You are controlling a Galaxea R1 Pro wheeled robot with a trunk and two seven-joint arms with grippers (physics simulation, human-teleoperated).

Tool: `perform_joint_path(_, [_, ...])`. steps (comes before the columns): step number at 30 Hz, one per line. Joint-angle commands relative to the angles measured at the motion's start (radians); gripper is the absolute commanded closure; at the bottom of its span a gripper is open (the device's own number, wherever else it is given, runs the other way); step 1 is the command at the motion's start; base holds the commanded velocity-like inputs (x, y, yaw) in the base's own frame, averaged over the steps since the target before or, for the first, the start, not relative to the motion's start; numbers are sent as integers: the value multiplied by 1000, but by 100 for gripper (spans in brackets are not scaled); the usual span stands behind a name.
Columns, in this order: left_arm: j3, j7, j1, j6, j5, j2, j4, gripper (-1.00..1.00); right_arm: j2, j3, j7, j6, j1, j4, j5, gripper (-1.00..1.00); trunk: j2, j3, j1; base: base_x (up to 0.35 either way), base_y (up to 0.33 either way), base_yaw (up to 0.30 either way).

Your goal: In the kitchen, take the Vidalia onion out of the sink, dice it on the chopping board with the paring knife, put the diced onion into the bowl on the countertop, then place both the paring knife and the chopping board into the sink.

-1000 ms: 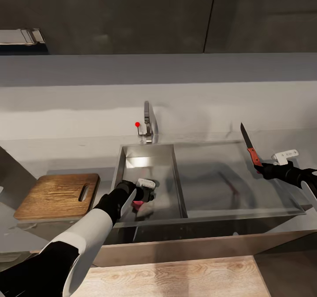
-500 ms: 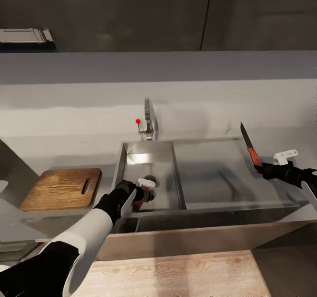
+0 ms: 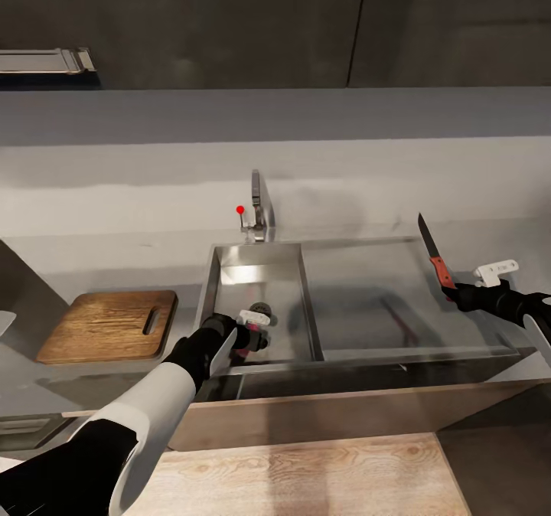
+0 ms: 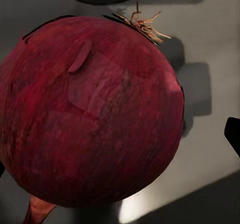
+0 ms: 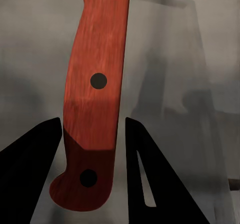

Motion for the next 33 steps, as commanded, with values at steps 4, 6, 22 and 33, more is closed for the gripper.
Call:
perform_joint_path(4, [0, 1, -1, 5, 3, 0, -2, 100, -1, 0, 1, 6, -1, -1, -5, 100, -2, -2, 1, 0, 0, 0])
perform_joint_path(6, [0, 0, -1, 5, 3, 0, -2, 100, -1, 0, 1, 6, -1, -1, -5, 100, -2, -2, 1, 0, 0, 0])
perform_joint_path(22, [1, -1, -1, 3, 3, 0, -3, 100, -1, 0, 1, 5, -1, -1, -5, 100, -2, 14, 1, 0, 0, 0])
perform_joint_path(33, [1, -1, -1, 1, 3, 0, -4, 100, -1, 0, 1, 5, -1, -1, -5, 100, -2, 32, 1, 0, 0, 0])
